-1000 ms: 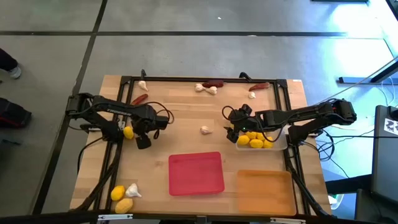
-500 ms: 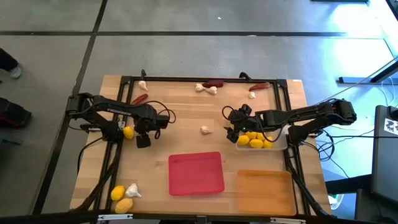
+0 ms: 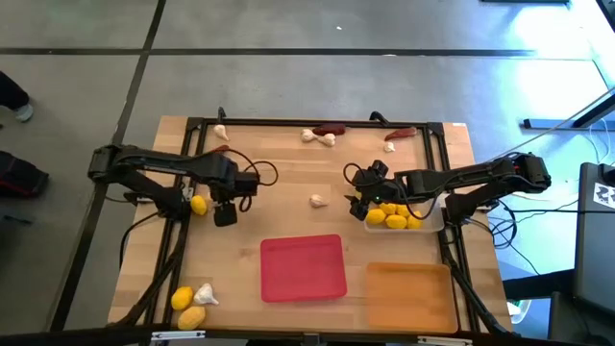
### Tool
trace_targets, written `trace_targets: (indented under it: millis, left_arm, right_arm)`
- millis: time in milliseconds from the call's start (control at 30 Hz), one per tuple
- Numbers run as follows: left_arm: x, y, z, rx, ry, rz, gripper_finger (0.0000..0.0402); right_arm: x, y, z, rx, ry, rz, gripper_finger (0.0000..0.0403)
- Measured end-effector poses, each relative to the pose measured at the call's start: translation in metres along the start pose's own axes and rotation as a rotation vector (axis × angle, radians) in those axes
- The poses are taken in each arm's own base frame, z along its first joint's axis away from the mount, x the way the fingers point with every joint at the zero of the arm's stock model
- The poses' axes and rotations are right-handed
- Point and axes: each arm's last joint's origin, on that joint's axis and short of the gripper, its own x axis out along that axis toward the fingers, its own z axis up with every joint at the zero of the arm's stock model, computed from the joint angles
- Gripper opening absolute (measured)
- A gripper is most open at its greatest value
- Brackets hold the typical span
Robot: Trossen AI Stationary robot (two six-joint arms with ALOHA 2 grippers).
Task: Sort produce into baskets
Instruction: Put the yellow lemon into the transparent bin
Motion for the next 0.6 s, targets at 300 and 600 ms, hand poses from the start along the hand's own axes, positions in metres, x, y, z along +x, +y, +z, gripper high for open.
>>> trace_targets:
  millis: [300, 600]
  left_arm:
    - [-0.026, -0.003, -0.015, -0.013, -0.232, -0.058, 0.0237]
    - [-0.021, 0.001, -0.008, -0.031, -0.217, -0.052, 0.0237]
  right_arm:
    - [0.000, 0.000, 0.000, -0.001, 0.004, 0.007, 0.0319]
    - [0.000, -0.001, 0.000, -0.009, -0.004, -0.018, 0.0319]
